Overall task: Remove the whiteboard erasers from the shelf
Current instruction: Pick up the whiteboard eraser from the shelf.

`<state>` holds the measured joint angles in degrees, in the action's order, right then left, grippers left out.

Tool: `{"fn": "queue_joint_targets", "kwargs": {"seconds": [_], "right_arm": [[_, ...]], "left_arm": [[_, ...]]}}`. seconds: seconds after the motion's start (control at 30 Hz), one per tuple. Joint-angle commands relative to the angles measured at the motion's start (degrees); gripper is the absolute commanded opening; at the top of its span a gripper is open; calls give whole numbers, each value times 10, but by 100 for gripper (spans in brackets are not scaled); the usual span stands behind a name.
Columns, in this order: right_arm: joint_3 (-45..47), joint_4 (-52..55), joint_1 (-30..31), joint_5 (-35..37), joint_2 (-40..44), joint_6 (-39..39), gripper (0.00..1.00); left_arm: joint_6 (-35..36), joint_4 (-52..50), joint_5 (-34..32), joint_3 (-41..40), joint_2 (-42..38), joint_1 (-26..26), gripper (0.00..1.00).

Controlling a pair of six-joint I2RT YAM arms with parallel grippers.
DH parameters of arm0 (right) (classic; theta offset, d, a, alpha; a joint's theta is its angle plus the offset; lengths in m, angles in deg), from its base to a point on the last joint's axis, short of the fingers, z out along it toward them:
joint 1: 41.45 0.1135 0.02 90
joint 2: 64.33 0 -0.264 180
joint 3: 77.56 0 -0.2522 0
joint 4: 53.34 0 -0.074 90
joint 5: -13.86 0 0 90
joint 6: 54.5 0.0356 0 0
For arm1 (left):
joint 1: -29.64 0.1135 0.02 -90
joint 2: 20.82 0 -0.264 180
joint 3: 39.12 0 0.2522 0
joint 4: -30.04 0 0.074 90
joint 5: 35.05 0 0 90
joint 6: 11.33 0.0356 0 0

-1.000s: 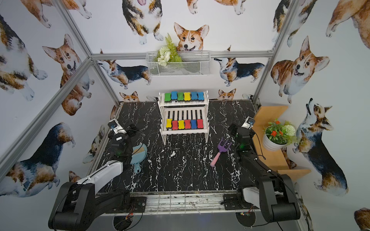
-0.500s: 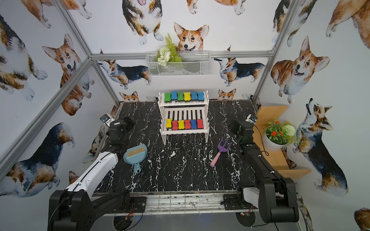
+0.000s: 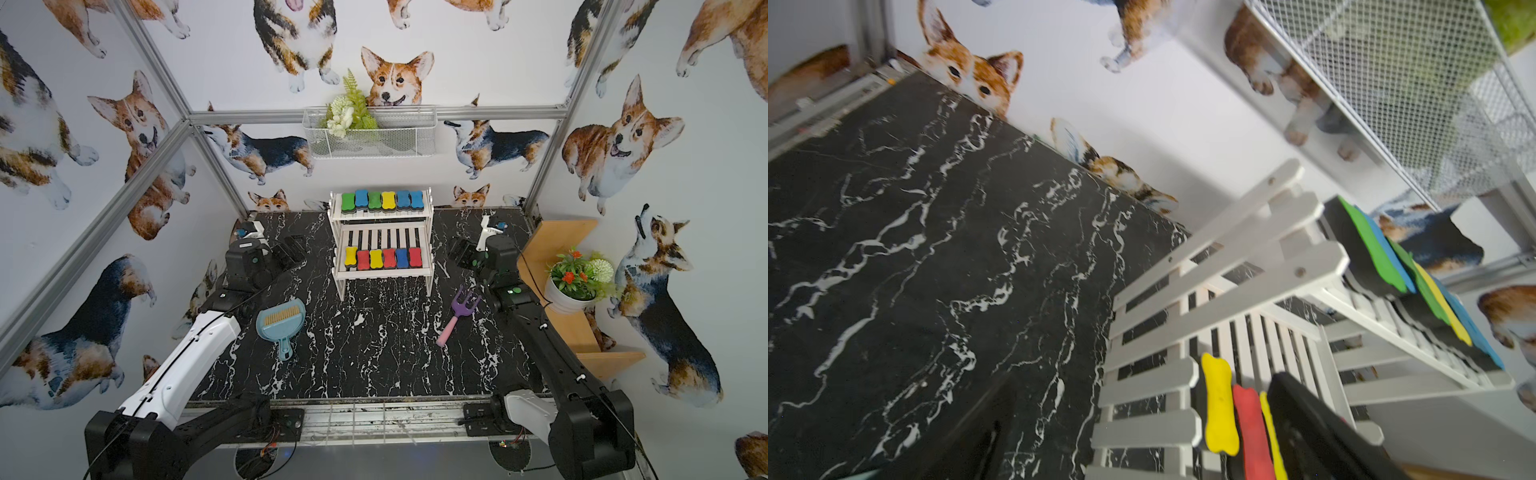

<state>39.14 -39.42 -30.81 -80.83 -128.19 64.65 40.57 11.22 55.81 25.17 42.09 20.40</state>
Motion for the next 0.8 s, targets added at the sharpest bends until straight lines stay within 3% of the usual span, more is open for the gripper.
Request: {"fn": "queue_joint_targets", "kwargs": {"seconds": [0.0,0.5,0.77], "right_arm": [[-35,50,30,-8,-27,-22,81],[-383,219,79,36,-217,-78,60],[-549,302,108,95,-327,-95,61]], "left_arm": [[13,-23,41,-8,-5,-14,99],[59,-28,66,-2,25,-37,99],[71,-34,58,0,29,-37,100]]}}
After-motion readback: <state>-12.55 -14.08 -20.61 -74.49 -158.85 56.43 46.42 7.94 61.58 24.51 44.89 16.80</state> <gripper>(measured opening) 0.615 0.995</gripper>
